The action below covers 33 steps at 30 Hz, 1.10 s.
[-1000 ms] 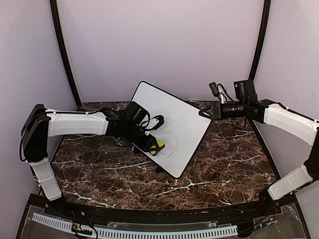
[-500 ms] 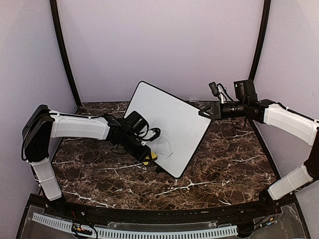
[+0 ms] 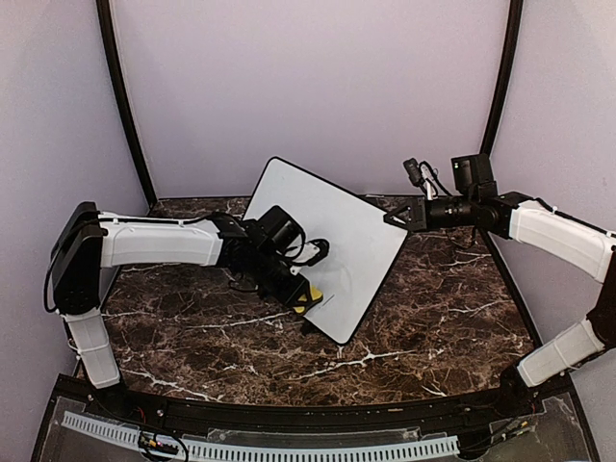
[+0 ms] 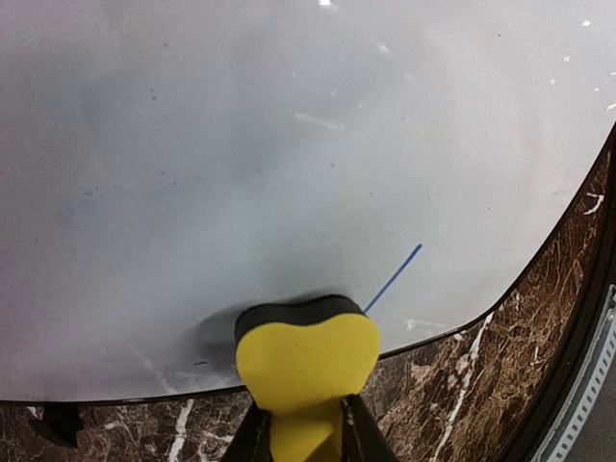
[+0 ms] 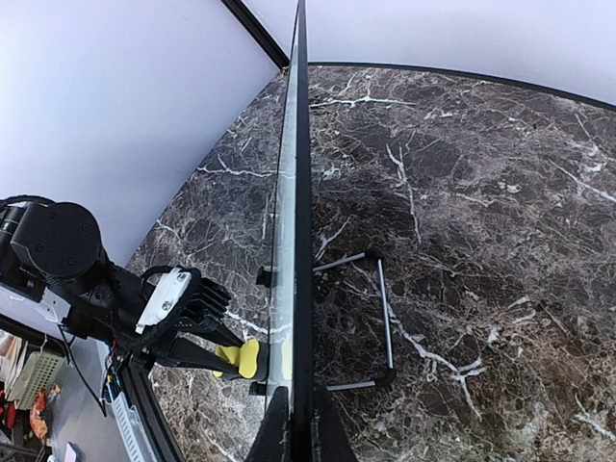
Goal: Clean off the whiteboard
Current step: Erase the center of the whiteboard.
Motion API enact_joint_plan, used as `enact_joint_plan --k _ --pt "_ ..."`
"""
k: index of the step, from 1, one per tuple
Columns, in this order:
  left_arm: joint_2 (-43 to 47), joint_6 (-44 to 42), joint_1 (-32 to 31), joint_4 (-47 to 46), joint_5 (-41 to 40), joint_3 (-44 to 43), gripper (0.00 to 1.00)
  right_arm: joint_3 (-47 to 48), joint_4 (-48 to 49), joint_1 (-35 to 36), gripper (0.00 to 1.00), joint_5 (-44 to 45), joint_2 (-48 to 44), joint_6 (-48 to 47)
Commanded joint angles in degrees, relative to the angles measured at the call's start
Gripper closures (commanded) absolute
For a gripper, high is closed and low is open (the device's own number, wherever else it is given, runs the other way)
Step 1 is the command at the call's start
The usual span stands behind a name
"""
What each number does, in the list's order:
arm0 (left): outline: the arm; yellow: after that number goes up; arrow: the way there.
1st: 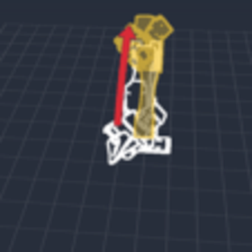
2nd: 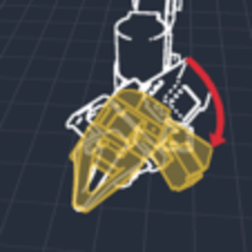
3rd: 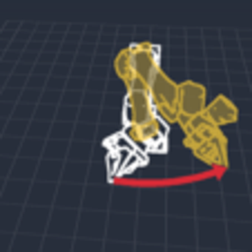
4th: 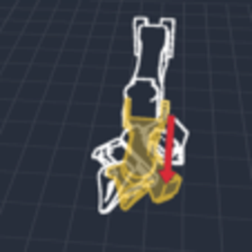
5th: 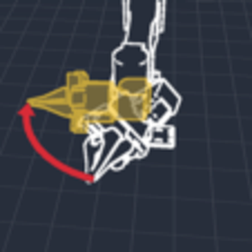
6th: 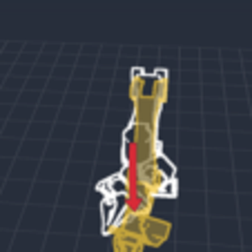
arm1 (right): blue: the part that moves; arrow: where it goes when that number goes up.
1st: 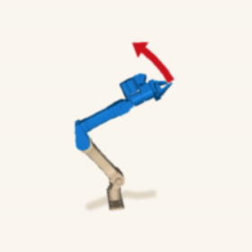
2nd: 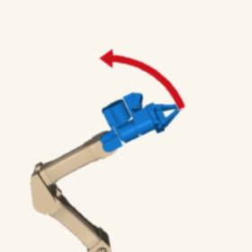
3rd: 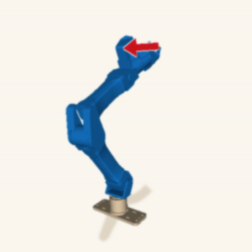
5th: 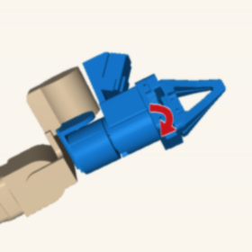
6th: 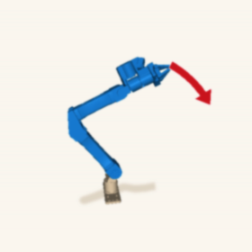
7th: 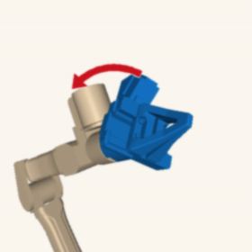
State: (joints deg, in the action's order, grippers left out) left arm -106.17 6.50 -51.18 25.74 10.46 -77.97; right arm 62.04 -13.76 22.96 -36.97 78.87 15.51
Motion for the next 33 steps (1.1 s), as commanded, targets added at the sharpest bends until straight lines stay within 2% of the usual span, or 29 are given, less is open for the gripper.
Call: enact_joint_plan --k 1,5,8,12,15,26,33 --pt "0.9 0.4 0.0 -3.7 -5.2 5.5 1.00 0.1 -1.0 2.1 1.00 -2.6 0.9 -6.0" --pt "2.3 2.2 2.3 -3.4 -8.4 9.0 1.00 0.1 -0.9 2.2 1.00 -2.8 1.2 -6.0" --pt "2.5 3.5 5.0 -4.1 -8.2 9.8 1.00 0.2 -0.9 2.2 1.00 -2.8 1.2 -6.0" --pt "1.4 3.1 5.3 -5.3 -5.6 7.4 1.00 0.2 -1.0 2.2 1.00 -2.8 1.1 -6.0" --pt "0.7 2.4 4.1 -6.4 -2.0 5.5 1.00 0.3 -1.2 2.2 1.00 -2.8 0.9 -6.0" --pt "-0.9 -0.5 -0.3 -8.3 1.4 0.4 1.00 0.2 -1.0 2.2 1.00 -2.7 1.2 -6.1" --pt "-2.3 -2.8 -2.3 -6.4 -0.6 -0.4 1.00 -0.1 -0.8 2.2 1.00 -2.7 1.3 -6.1"
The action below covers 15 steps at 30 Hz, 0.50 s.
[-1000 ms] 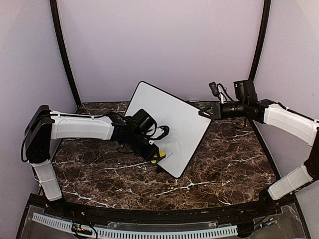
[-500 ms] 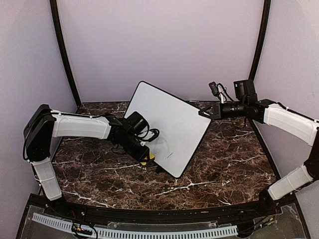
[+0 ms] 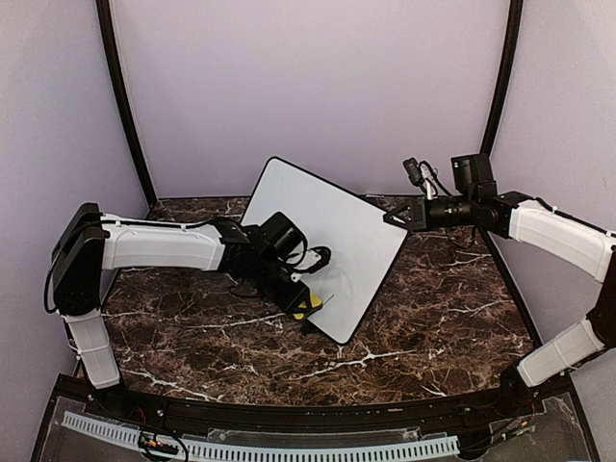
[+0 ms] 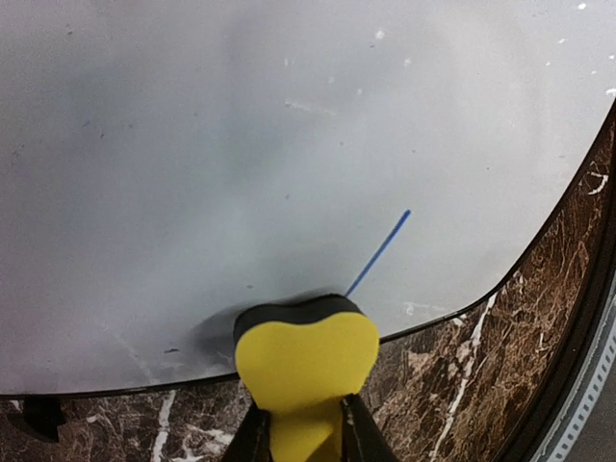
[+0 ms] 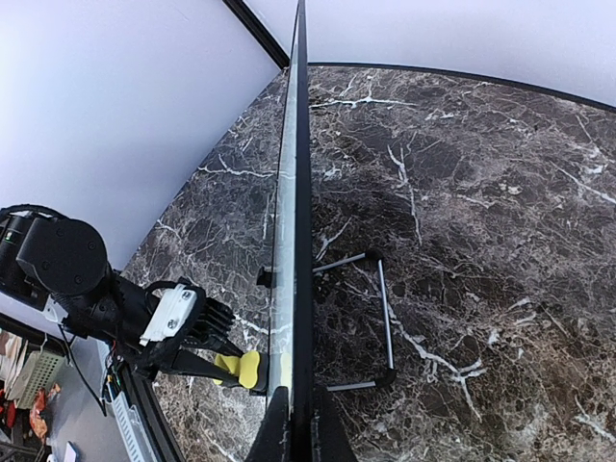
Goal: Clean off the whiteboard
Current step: Erase the center of the whiteboard.
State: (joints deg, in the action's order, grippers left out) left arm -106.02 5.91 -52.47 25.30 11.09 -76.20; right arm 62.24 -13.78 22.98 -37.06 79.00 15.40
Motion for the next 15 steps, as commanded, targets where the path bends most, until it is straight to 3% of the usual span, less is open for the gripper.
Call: enact_joint_plan --k 1,15 --pt "-2.7 -2.1 -1.3 -5.4 -1.9 -2.2 1.00 -0.3 -0.8 2.1 1.00 -2.6 1.1 -6.0" --pt "-2.3 -2.4 -3.2 -1.5 -8.1 1.1 1.00 -0.8 -0.7 2.2 1.00 -2.4 0.9 -6.0"
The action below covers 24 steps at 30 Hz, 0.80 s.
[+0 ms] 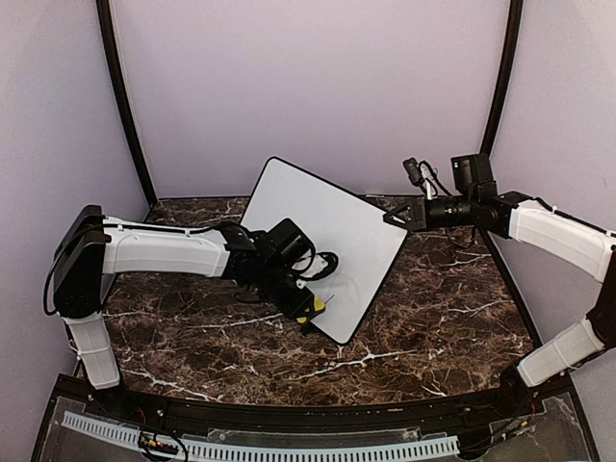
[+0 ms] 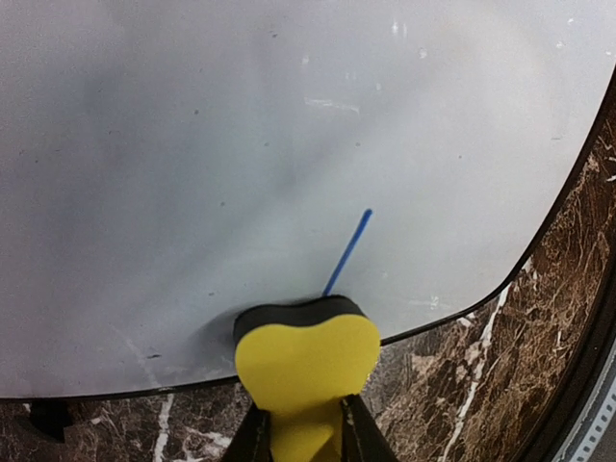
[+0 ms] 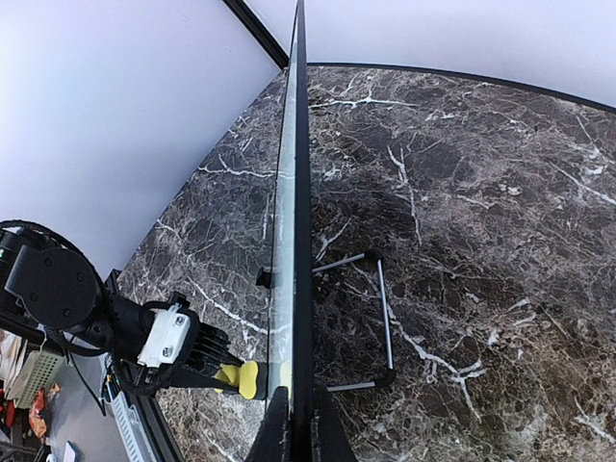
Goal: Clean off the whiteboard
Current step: Erase the center of the whiteboard.
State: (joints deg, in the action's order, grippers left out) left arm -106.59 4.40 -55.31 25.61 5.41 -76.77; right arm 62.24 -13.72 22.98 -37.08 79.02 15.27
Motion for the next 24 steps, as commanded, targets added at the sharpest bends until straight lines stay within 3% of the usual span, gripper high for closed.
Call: enact_joint_plan --k 1,7,15,24 --pt "-1.7 -1.0 -0.3 -1.6 -2.6 1.8 1.00 -0.8 -0.8 2.2 1.00 -2.4 0.8 -5.9" --pt "-1.3 -0.6 -0.3 -2.4 -3.6 1.7 1.00 -0.9 -0.7 2.2 1.00 -2.4 0.9 -5.9" --pt "-1.7 -0.3 -0.3 -9.4 -3.5 -5.3 1.00 -0.5 -0.8 2.2 1.00 -2.8 0.9 -5.7" --pt "-3.3 -0.4 -0.6 -9.4 -3.0 -8.4 1.00 -0.8 -0.6 2.2 1.00 -2.6 0.7 -5.7"
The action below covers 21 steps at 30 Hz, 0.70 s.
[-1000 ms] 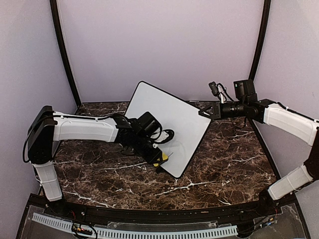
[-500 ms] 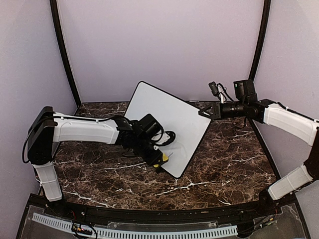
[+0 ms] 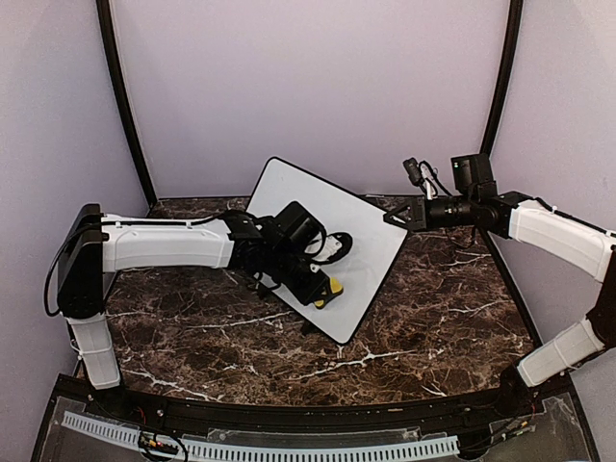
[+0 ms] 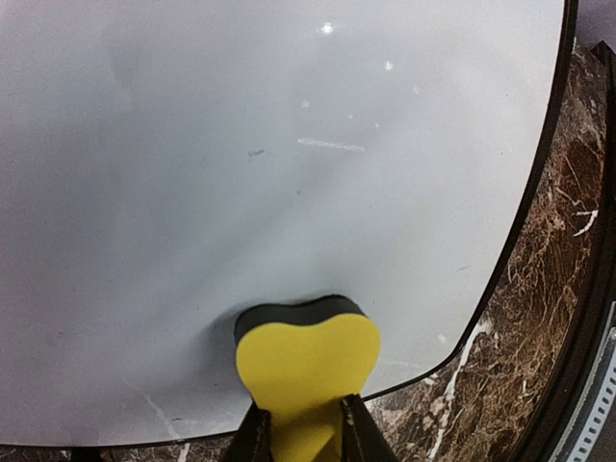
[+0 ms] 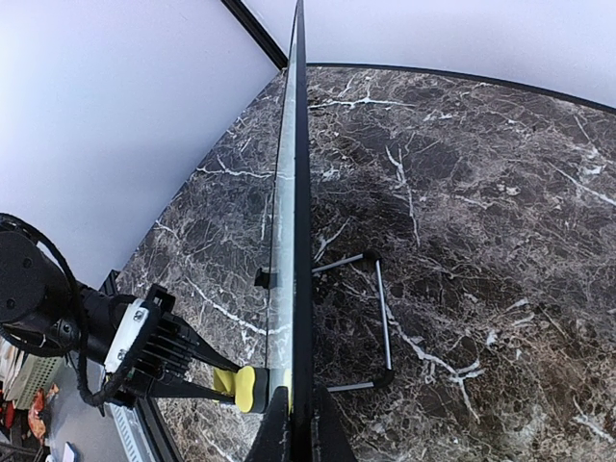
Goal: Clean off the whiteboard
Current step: Erase the center of the whiteboard.
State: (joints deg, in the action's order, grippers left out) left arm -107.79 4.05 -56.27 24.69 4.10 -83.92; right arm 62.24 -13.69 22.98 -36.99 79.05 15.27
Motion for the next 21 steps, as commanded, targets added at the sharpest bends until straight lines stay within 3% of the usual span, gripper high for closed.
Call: enact_joint_plan --k 1,6,13,21 --pt "-2.1 0.1 0.4 -8.3 -1.7 -0.8 1.00 -0.8 -0.6 2.2 1.00 -2.6 0.7 -5.7" --pt "-1.8 2.4 0.4 -4.1 -1.9 3.0 1.00 -0.7 -0.7 2.2 1.00 -2.8 0.9 -5.8" --pt "1.5 5.4 0.4 -3.3 -2.2 15.2 1.00 -1.2 -0.4 2.1 1.00 -2.8 1.1 -5.7" --pt "0.5 6.3 0.4 -3.9 -1.7 17.3 1.00 -0.7 -0.4 2.1 1.00 -3.0 1.0 -5.7"
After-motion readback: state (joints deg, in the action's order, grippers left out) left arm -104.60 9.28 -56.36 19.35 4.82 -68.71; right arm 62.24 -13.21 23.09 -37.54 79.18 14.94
